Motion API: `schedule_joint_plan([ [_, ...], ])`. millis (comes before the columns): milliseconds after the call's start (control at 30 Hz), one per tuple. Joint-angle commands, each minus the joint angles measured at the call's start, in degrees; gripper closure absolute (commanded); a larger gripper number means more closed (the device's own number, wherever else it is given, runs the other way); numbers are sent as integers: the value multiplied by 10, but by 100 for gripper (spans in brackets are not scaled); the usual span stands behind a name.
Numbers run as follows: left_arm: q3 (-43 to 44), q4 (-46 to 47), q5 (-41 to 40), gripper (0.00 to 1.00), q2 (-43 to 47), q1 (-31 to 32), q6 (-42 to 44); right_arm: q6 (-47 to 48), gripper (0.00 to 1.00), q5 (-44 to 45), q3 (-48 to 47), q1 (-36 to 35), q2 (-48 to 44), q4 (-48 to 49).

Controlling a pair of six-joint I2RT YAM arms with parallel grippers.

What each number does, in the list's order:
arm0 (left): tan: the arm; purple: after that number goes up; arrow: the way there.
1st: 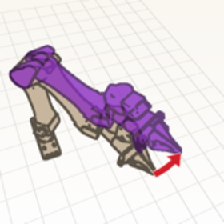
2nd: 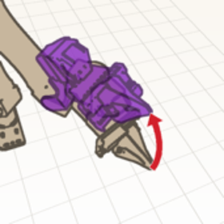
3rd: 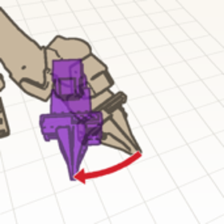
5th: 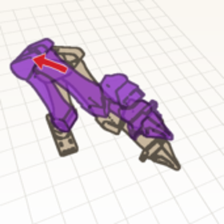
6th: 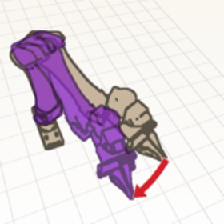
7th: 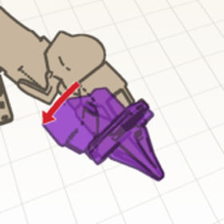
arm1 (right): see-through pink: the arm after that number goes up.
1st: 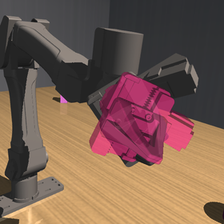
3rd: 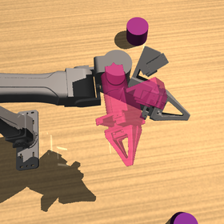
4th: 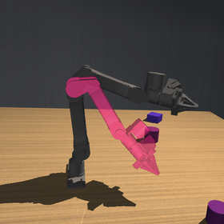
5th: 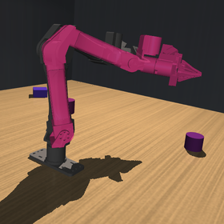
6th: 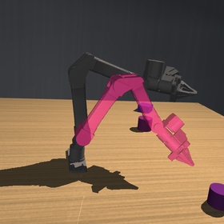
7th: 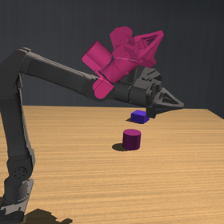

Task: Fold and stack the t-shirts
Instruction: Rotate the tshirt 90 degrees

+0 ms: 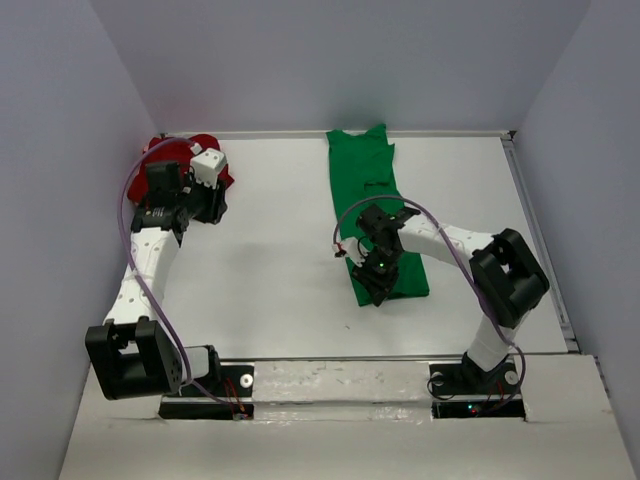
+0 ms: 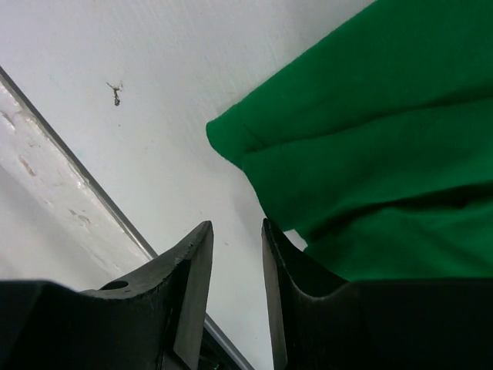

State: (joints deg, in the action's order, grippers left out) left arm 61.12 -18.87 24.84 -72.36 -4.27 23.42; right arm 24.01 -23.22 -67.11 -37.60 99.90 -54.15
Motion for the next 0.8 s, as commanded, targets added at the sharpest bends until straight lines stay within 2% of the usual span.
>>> schedule_joint_plan([
  [0,-8,19,14,51,27,-6,-7,7,62,15,-43,-18,16,18],
  [333,-16,24,22,50,35,-9,-9,10,61,27,-98,-40,50,4],
  [767,-20,25,31,50,49,-11,-12,14,61,49,-72,-45,66,17],
])
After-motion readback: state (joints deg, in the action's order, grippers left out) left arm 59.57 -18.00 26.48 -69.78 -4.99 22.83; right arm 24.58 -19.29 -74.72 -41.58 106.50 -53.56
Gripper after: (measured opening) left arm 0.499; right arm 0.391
